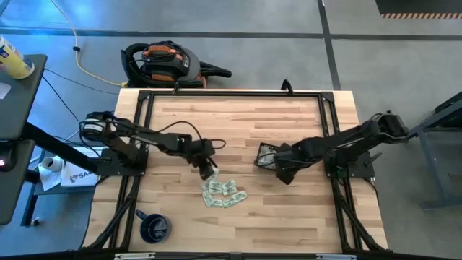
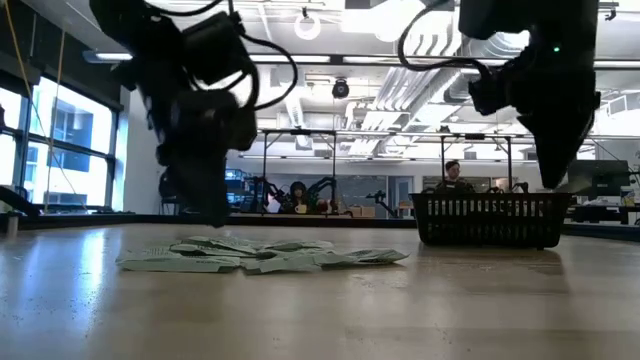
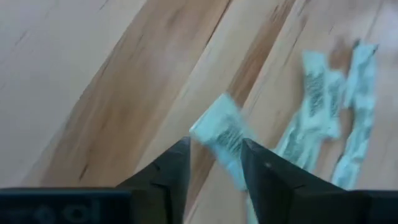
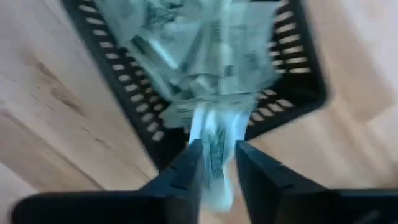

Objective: Pick and place Stevia / Truvia into bins
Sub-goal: Put the stevia packet into the black bin

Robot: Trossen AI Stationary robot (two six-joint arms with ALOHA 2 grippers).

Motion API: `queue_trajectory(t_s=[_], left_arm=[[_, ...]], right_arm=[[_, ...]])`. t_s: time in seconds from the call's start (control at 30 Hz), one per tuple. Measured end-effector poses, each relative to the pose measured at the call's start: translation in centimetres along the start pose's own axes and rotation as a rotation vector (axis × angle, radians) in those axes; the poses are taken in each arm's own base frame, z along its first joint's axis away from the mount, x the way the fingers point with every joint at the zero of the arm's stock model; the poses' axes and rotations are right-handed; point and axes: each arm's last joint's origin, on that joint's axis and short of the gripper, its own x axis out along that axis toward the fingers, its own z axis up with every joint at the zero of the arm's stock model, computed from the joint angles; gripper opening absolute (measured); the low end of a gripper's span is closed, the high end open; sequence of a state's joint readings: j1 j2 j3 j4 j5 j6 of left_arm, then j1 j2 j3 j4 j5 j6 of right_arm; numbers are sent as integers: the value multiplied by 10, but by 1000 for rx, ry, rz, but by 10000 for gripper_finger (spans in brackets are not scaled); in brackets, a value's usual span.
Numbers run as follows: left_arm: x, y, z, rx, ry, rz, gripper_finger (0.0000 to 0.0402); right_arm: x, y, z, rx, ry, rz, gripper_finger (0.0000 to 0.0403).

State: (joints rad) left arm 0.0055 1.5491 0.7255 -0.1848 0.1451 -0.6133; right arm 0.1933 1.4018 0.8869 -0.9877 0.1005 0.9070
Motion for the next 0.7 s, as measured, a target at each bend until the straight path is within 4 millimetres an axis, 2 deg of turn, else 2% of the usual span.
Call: queue_trajectory(t_s=[0.17,0.33,0.5,0.7], left_arm=[[-4,-11,10,-53,-36,-14,232],[-5,-13,6,-84,27,18,273],[-5,-14,-5,-116,75,84,284],[1,-18,4,-203,-35,61,270]], right_arm=[[-7,3,3,14,-113,46,181],[-23,5,9,-41,-197,10,242],[-29,1,8,-80,-203,-67,265],[-29,-2,7,-100,-217,-117,264]])
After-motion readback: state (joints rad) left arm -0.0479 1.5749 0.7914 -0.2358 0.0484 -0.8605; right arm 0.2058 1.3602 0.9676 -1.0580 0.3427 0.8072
